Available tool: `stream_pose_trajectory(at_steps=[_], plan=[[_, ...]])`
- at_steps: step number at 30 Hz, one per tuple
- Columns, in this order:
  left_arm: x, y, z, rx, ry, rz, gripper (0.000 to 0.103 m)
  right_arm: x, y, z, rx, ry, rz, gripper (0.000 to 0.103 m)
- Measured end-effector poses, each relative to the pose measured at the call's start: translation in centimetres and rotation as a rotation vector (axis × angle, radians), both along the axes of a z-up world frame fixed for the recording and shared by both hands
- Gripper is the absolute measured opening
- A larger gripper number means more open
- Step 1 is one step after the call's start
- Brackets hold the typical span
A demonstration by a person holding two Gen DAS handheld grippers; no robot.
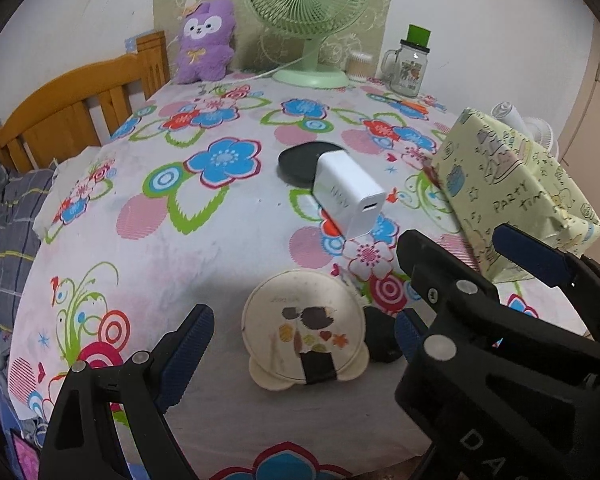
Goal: Organize rigid objects
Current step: 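Grasp the round cream compact with left tool while right tool approaches the white charger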
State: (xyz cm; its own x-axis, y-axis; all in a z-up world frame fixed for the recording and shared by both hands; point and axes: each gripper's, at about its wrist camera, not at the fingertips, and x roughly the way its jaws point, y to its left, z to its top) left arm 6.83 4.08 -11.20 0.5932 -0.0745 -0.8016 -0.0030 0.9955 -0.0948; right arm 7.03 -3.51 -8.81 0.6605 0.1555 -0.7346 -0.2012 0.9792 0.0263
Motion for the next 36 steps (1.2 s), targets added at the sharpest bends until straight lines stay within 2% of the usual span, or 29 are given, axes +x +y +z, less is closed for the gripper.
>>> stream_pose_trajectory(at_steps=[8, 21, 26, 27, 29, 36], plan=[[0.2, 0.3, -1.6, -0.019, 0.047, 0.005, 0.093, 0.4, 0.4, -1.6, -0.004, 0.049, 0.016, 0.063], [0.9, -0.5, -2.4, 0.001, 0.050, 0.008, 0.099, 1.2, -0.5, -2.9, -0.003, 0.096, -0.015, 0.061], [0.6, -0.4, -2.6, 0.004, 0.014, 0.018, 0.101, 1.2, -0.4, -3.4, -0.009, 0.107, -0.006, 0.061], [0.6, -0.4, -2.6, 0.004, 0.011, 0.020, 0.099, 1.2, -0.4, -3.5, -0.004, 0.110, -0.004, 0.061], [0.3, -0.3, -2.2, 0.003, -0.007, 0.023, 0.077, 1.2, -0.4, -3.4, 0.001, 0.109, -0.002, 0.062], [0.5, 0.1, -2.0, 0.010, 0.000, 0.012, 0.076, 1.6, 0.4, -3.4, -0.006, 0.103, 0.010, 0.062]])
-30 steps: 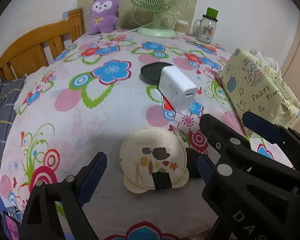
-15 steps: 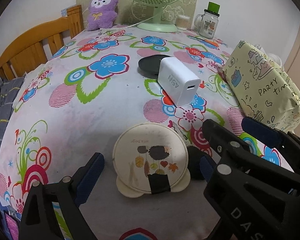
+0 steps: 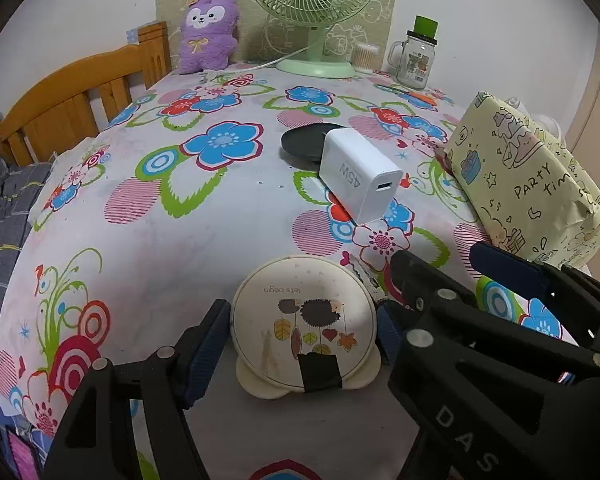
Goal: Organize rigid objects
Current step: 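Grasp the round cream compact with left tool while right tool approaches the white charger, then grasp the white charger with the right tool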
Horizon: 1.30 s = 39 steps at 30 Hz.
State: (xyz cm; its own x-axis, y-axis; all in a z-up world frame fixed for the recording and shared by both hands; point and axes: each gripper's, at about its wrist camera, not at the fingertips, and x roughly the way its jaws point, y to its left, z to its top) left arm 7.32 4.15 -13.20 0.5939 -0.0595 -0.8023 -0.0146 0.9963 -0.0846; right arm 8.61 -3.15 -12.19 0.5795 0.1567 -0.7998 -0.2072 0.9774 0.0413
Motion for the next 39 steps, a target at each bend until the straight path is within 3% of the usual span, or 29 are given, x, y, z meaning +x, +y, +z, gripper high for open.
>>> stream_pose_trajectory(at_steps=[28, 33, 39], plan=[[5.7, 2.6, -0.2, 0.009, -0.002, 0.002, 0.076, 6.6, 3.0, -1.0, 0.026, 0.004, 0.009, 0.061], [6.3, 2.9, -0.2, 0.006, -0.001, 0.009, 0.076, 7.1, 3.3, -0.7, 0.045, -0.034, 0.024, 0.037], [6.1, 2.6, 0.1, 0.015, -0.006, 0.004, 0.076, 6.8, 3.0, -0.6, 0.043, -0.023, 0.015, 0.032]])
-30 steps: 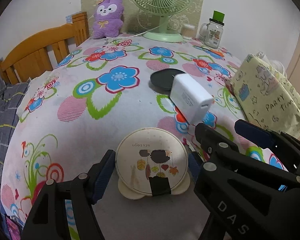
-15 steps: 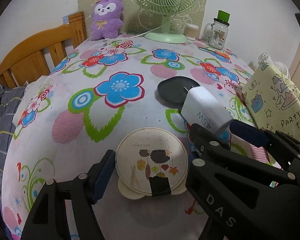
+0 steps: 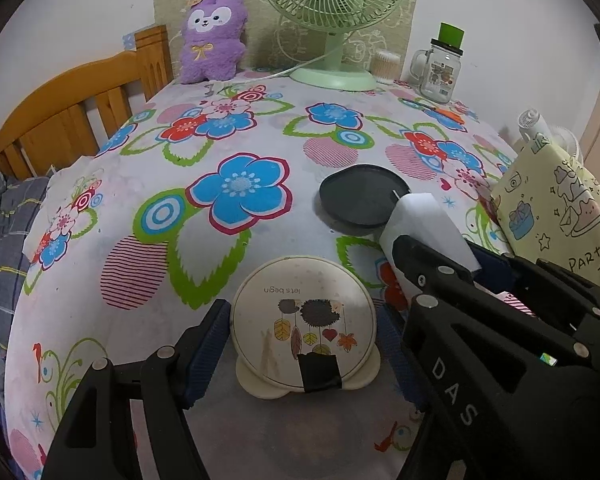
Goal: Organize rigid objects
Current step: 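Grasp the white charger with the right tool, then carry the charger with right tool while left tool carries the compact toward the box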
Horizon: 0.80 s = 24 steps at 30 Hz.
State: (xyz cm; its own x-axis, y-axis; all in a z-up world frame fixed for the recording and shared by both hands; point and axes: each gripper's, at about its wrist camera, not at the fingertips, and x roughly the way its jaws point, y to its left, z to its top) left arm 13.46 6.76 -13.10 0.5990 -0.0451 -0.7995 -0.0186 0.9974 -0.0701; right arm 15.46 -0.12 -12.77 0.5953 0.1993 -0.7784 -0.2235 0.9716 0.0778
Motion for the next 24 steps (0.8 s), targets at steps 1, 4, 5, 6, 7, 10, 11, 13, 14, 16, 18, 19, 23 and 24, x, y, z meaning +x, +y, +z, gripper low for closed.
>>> stream_pose_trajectory(at_steps=[1, 4, 5, 6, 7, 10, 11, 13, 14, 16, 18, 19, 23, 24], plan=[[-0.1, -0.1, 0.1, 0.002, -0.003, -0.002, 0.076, -0.1, -0.2, 0.0, 0.001, 0.005, -0.003, 0.031], [-0.5, -0.6, 0.4, 0.008, -0.010, -0.009, 0.076, -0.5, -0.6, 0.2, 0.003, 0.014, -0.008, 0.031], [-0.7, -0.7, 0.5, 0.009, -0.012, -0.012, 0.076, -0.8, -0.7, 0.3, 0.004, 0.014, -0.010, 0.031], [-0.8, -0.9, 0.6, 0.010, -0.013, -0.014, 0.076, -1.0, -0.9, 0.4, 0.003, 0.013, -0.012, 0.031], [-1.0, -1.0, 0.7, 0.011, -0.016, -0.016, 0.076, -1.2, -1.1, 0.5, 0.004, 0.012, -0.014, 0.031], [-1.5, -1.6, 1.1, 0.013, -0.024, -0.021, 0.076, -1.7, -1.6, 0.8, 0.010, 0.012, -0.020, 0.031], [-1.7, -1.7, 1.2, 0.012, -0.027, -0.023, 0.076, -2.0, -1.8, 0.9, 0.009, 0.009, -0.022, 0.031], [-2.1, -2.1, 1.4, 0.010, -0.032, -0.026, 0.076, -2.4, -2.1, 1.2, 0.007, 0.004, -0.026, 0.031], [-2.3, -2.2, 1.6, 0.011, -0.036, -0.027, 0.076, -2.7, -2.3, 1.3, 0.009, 0.001, -0.028, 0.030], [-2.7, -2.6, 1.8, 0.012, -0.043, -0.032, 0.076, -3.2, -2.7, 1.6, 0.012, -0.005, -0.033, 0.031], [-3.1, -2.9, 2.1, 0.015, -0.049, -0.034, 0.076, -3.6, -3.0, 1.9, 0.015, -0.010, -0.037, 0.030], [-3.3, -3.1, 2.3, 0.016, -0.053, -0.036, 0.076, -3.8, -3.2, 2.0, 0.017, -0.012, -0.039, 0.030], [-4.1, -3.7, 2.9, 0.020, -0.069, -0.040, 0.076, -4.7, -3.9, 2.7, 0.025, -0.030, -0.042, 0.030], [-4.3, -3.8, 3.1, 0.021, -0.073, -0.041, 0.076, -5.0, -4.1, 2.9, 0.027, -0.035, -0.043, 0.031]])
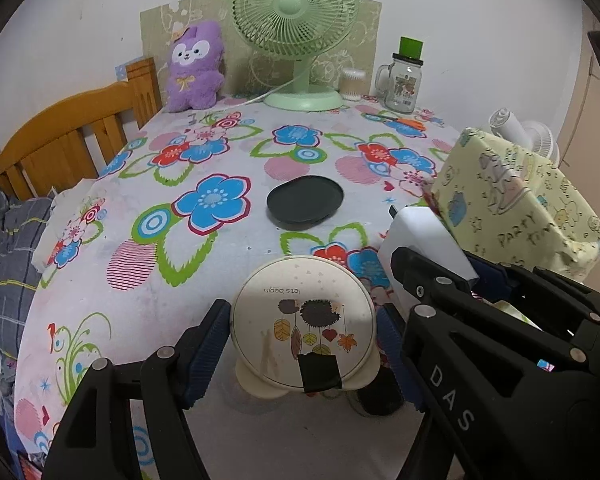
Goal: Organize rigid objects
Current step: 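Carry the charger with right tool while left tool carries the compact toward the box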
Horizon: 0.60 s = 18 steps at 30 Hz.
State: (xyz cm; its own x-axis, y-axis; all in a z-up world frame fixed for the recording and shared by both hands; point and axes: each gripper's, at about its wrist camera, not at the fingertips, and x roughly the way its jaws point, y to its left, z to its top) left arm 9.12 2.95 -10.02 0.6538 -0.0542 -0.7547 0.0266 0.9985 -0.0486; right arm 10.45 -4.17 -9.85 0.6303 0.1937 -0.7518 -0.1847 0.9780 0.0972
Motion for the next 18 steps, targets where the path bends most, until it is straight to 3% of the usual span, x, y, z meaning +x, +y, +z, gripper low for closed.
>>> stream_pose_trajectory(at_steps=[18], plan=[[-2.5, -2.1, 4.3, 0.036, -0.074, 0.000, 0.076, -2.4, -2.1, 4.3, 0.012, -0.061, -0.006, 0.030]])
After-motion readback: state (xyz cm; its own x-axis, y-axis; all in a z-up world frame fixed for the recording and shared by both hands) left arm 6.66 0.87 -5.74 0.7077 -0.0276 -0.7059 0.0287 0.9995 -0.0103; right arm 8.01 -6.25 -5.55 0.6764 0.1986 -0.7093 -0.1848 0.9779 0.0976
